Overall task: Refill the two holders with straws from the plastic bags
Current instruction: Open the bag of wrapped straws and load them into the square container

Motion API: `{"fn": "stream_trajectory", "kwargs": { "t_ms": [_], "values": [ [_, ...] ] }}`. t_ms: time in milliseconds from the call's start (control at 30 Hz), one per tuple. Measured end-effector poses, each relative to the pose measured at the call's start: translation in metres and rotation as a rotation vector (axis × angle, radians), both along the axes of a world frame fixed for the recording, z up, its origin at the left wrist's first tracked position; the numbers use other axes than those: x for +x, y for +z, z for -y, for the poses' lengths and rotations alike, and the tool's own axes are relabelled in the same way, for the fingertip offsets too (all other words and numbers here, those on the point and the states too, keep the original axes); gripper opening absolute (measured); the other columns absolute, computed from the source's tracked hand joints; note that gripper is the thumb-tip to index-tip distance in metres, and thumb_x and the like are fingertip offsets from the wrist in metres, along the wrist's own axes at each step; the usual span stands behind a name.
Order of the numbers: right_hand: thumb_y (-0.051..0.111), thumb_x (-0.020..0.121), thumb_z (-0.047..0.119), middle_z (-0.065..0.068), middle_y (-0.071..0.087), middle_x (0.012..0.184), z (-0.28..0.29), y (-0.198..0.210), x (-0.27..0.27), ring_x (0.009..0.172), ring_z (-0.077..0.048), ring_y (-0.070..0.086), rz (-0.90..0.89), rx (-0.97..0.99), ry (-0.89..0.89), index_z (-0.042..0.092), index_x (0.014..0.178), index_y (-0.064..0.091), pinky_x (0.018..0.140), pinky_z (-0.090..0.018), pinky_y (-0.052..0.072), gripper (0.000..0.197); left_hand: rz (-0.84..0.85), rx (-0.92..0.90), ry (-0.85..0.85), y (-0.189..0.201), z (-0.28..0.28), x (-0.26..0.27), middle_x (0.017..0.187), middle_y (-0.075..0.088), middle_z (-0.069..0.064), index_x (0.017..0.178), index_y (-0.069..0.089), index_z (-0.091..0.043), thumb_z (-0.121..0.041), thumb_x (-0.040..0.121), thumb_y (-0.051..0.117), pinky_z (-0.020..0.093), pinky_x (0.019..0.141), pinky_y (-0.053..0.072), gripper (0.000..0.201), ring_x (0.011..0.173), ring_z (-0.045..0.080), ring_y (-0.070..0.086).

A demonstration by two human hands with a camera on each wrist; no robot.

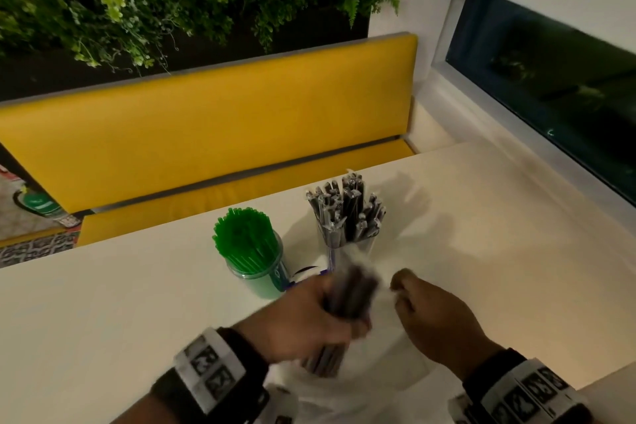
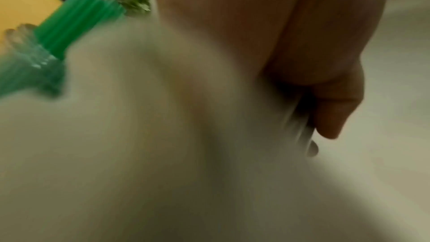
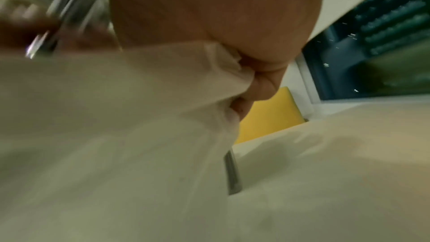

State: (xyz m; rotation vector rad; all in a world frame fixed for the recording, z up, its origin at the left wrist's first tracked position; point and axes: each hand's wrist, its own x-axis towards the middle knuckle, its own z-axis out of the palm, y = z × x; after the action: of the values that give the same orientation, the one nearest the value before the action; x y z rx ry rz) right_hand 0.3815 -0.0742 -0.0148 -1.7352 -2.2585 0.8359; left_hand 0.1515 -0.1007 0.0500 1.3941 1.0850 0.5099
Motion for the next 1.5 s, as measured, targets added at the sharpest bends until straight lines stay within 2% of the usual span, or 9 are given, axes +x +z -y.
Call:
{"fn": "stream_trajectory", "kwargs": {
  "t_ms": [100, 300, 600, 733, 900, 1133, 1233, 1367, 1500],
  "values": [
    [0.032, 0.102, 0.043, 0.0, 0.057, 0.062, -0.008, 0.002, -0.003, 0.049, -0.012, 0.047, 0.072, 0.045, -0.016, 0.034, 0.134, 0.033, 0.05, -0.03, 0.039, 0.033, 0.416, 0.031, 0.32, 0.039, -0.032, -0.011, 0.091, 0.069, 0.01, 0.095, 0.072, -0.02, -0.005, 0.08, 0.071, 0.049, 0.091, 0.054, 0.021, 0.09, 0.028, 0.065],
    [0.037, 0.101, 0.037, 0.005, 0.04, 0.147, -0.049, -0.003, -0.025, 0.076, -0.024, 0.067, 0.154, 0.212, 0.024, 0.037, 0.144, 0.031, 0.062, -0.036, 0.055, 0.044, 0.501, 0.11, 0.767, 0.053, -0.107, 0.012, 0.076, 0.063, 0.0, 0.086, 0.062, -0.021, -0.005, 0.092, 0.067, 0.046, 0.08, 0.053, 0.018, 0.085, 0.027, 0.061],
    [0.041, 0.101, 0.034, 0.009, 0.066, 0.111, -0.066, -0.01, -0.035, 0.072, -0.02, 0.063, 0.08, 0.303, -0.043, 0.033, 0.113, 0.061, 0.056, -0.031, 0.044, 0.023, 0.389, 0.265, 0.998, 0.026, -0.145, 0.02, 0.086, 0.057, 0.008, 0.093, 0.056, -0.021, -0.012, 0.094, 0.065, 0.044, 0.072, 0.051, 0.013, 0.079, 0.024, 0.055],
    [0.045, 0.098, 0.029, 0.008, 0.068, 0.102, -0.069, -0.012, -0.035, 0.063, -0.02, 0.06, 0.11, 0.369, -0.037, 0.031, 0.104, 0.065, 0.048, -0.027, 0.034, 0.02, 0.151, 0.405, 0.861, 0.013, -0.142, 0.027, 0.08, 0.063, -0.001, 0.1, 0.06, -0.017, -0.016, 0.092, 0.069, 0.026, 0.061, 0.053, 0.012, 0.068, 0.007, 0.06],
    [0.046, 0.097, 0.03, 0.004, 0.066, 0.098, -0.073, -0.016, -0.037, 0.063, -0.021, 0.06, 0.151, 0.372, -0.034, 0.028, 0.097, 0.063, 0.049, -0.033, 0.046, 0.017, -0.491, 0.446, 0.508, -0.02, -0.142, 0.021, 0.129, 0.056, 0.0, 0.12, 0.065, -0.028, -0.062, 0.071, 0.064, 0.051, 0.104, 0.044, 0.06, 0.125, 0.025, 0.048],
    [0.047, 0.097, 0.029, 0.006, 0.066, 0.1, -0.071, -0.015, -0.037, 0.066, -0.02, 0.062, 0.119, 0.373, -0.045, 0.029, 0.099, 0.064, 0.051, -0.033, 0.048, 0.017, -0.379, 0.218, 0.277, 0.032, -0.145, -0.018, 0.162, 0.02, -0.007, 0.154, 0.018, -0.042, -0.064, 0.057, 0.086, 0.043, 0.111, 0.036, 0.121, 0.144, 0.017, 0.027],
    [0.046, 0.097, 0.029, 0.005, 0.066, 0.102, -0.072, -0.017, -0.037, 0.068, -0.022, 0.062, 0.119, 0.366, -0.049, 0.029, 0.101, 0.063, 0.053, -0.034, 0.05, 0.018, -0.293, 0.451, 0.407, 0.082, -0.143, -0.004, 0.165, 0.005, -0.014, 0.156, 0.003, -0.042, -0.06, 0.079, 0.072, 0.03, 0.106, 0.026, 0.105, 0.149, 0.01, 0.013],
    [0.05, 0.095, 0.025, 0.003, 0.067, 0.095, -0.072, -0.016, -0.038, 0.063, -0.023, 0.06, 0.16, 0.379, -0.059, 0.028, 0.095, 0.065, 0.048, -0.03, 0.043, 0.015, -0.67, 0.886, 0.243, 0.049, -0.149, 0.029, 0.154, 0.042, 0.004, 0.149, 0.038, -0.023, -0.055, 0.098, 0.045, 0.046, 0.117, 0.027, 0.061, 0.143, 0.024, 0.036],
    [0.048, 0.094, 0.025, 0.002, 0.065, 0.089, -0.072, -0.016, -0.038, 0.06, -0.021, 0.056, 0.201, 0.366, -0.055, 0.028, 0.093, 0.063, 0.047, -0.031, 0.039, 0.015, -1.012, 0.687, -0.132, -0.004, -0.145, 0.028, 0.159, 0.034, 0.001, 0.15, 0.036, -0.024, -0.06, 0.098, 0.038, 0.049, 0.12, 0.022, 0.064, 0.148, 0.023, 0.026]
  ]
}}
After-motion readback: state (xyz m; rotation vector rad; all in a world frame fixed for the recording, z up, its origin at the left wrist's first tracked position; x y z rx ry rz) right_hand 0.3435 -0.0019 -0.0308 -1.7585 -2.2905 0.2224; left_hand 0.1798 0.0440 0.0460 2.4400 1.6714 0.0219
